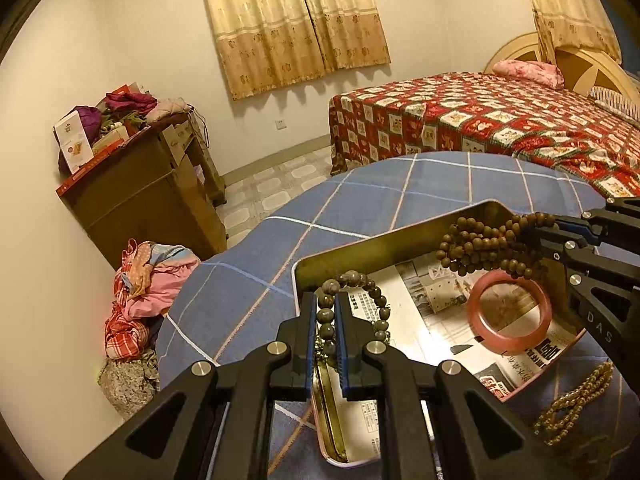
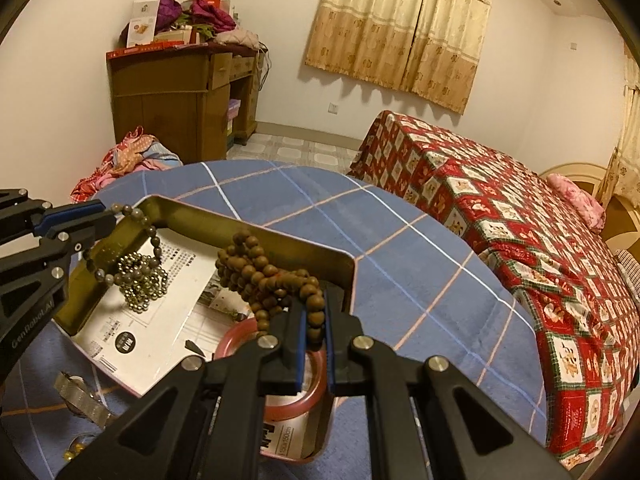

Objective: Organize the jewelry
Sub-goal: 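Carry the brown bracelet and gray bead strand over the tin with both tools, then open both tools to release the bracelet and strand into the tin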

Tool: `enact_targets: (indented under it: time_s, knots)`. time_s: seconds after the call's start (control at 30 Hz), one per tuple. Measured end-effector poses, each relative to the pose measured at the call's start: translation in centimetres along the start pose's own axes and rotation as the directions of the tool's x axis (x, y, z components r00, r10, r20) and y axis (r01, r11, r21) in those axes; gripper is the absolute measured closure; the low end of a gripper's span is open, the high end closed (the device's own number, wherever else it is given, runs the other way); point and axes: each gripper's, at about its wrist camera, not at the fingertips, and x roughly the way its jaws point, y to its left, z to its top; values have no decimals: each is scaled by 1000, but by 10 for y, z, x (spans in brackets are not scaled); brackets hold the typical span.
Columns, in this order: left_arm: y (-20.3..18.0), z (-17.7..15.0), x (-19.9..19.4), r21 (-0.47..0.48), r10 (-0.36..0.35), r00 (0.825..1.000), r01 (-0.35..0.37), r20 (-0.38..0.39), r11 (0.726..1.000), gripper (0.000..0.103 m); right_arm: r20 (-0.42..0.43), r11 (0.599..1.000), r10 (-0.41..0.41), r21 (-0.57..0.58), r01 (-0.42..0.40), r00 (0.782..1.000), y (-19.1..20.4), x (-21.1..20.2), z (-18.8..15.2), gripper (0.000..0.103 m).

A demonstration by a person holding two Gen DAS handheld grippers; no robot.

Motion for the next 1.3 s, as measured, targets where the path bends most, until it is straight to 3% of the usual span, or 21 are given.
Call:
enact_targets:
  time_s: [0.97,1.03,1.1,1.17,1.3]
  knots:
    - [-5,-8,10,33,-4,999,5,-45,999,93,-34,999,41,22,-40,999,4,8,-5,92]
    - [-5,-8,6,42,13,999,-12,-42,999,79,-34,999,44,33,-43,998,3,7,-6,83]
    - [-5,-8,-2,44,45,999,-44,-12,998,30,-27,998,48,41,-47,998,2,3,-8,69]
    - [-3,-9,-11,35,68,997,-69,30,997,22,-20,998,45,45,-44,999,1,-1,-9,53]
    - [-1,-11,-19,32,62,998,-63,24,998,22,-3,998,41,56,-41,999,-3,-14,-16,52]
